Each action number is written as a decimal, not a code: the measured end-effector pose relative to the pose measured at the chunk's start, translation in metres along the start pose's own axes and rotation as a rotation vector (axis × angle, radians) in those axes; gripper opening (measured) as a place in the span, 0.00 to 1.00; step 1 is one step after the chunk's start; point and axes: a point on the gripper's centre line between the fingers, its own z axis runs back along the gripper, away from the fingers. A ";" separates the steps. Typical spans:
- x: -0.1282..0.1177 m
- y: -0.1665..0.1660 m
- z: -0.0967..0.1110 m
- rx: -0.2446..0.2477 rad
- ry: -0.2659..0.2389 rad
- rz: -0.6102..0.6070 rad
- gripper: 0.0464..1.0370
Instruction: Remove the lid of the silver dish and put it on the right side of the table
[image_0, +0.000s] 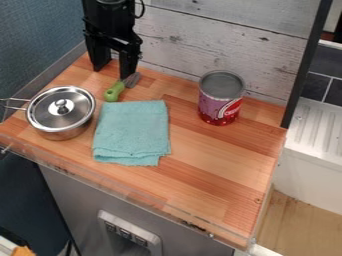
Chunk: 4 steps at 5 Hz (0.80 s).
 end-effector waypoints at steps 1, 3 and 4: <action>-0.003 -0.005 -0.013 -0.022 0.031 0.000 0.96; -0.044 0.013 0.002 -0.036 0.019 0.063 0.96; -0.071 0.020 0.007 -0.030 0.014 0.097 0.96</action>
